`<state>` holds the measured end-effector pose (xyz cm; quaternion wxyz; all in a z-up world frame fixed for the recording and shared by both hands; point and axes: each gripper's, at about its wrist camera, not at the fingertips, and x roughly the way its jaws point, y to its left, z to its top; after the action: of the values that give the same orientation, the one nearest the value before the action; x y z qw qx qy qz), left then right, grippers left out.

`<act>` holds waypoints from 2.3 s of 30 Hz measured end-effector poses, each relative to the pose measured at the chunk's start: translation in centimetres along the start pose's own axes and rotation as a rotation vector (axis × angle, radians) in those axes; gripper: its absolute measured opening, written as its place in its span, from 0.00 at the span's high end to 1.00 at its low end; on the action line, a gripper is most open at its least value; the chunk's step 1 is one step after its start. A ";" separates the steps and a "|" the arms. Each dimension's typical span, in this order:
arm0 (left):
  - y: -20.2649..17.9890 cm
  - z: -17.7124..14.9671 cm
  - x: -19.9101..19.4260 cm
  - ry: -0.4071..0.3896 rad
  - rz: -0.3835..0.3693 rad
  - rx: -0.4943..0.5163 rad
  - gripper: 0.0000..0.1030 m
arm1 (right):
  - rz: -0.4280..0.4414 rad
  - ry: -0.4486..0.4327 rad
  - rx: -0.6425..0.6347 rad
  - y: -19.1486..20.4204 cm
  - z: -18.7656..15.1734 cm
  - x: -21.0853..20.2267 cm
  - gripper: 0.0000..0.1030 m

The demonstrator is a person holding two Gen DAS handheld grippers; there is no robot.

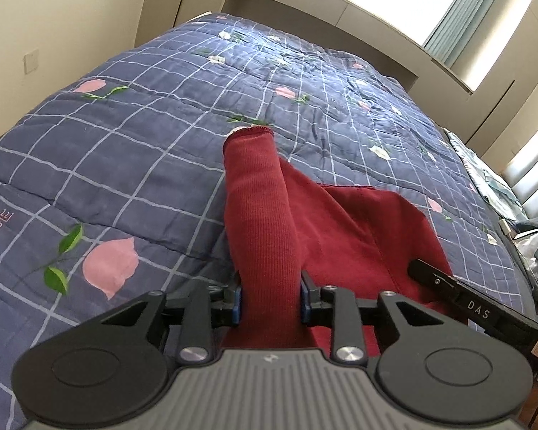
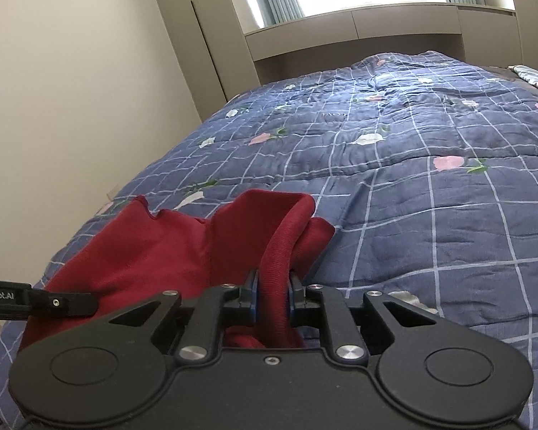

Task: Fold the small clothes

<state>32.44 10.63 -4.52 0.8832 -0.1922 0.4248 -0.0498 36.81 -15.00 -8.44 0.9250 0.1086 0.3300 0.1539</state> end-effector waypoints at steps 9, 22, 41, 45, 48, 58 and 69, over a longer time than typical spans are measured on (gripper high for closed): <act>-0.2 -0.1 -0.8 -0.003 0.040 -0.003 0.48 | -0.059 -0.016 -0.019 0.2 0.0 -0.5 0.52; -2.8 -0.3 -9.3 -0.188 0.095 0.059 0.03 | -0.041 -0.183 -0.068 3.2 1.2 -9.0 0.03; -2.8 -11.0 -21.3 -0.397 0.202 0.128 0.00 | -0.042 -0.350 -0.166 9.6 -6.3 -23.6 0.01; -2.2 -13.6 -22.0 -0.414 0.213 0.142 0.00 | -0.070 -0.365 -0.176 10.2 -9.0 -25.1 0.01; -1.7 -15.3 -22.0 -0.417 0.224 0.155 0.00 | -0.090 -0.369 -0.173 10.2 -10.9 -25.7 0.01; -0.1 -19.5 -21.4 -0.386 0.239 0.147 0.00 | -0.123 -0.365 -0.192 10.3 -14.9 -26.4 0.01; 1.0 -20.4 -21.5 -0.382 0.255 0.122 0.00 | -0.122 -0.341 -0.181 10.0 -16.0 -25.4 0.01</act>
<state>2.99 10.87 -0.68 0.9567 -0.0892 0.2669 0.0738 5.70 -13.18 -2.95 0.9811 0.0294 0.1594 0.1058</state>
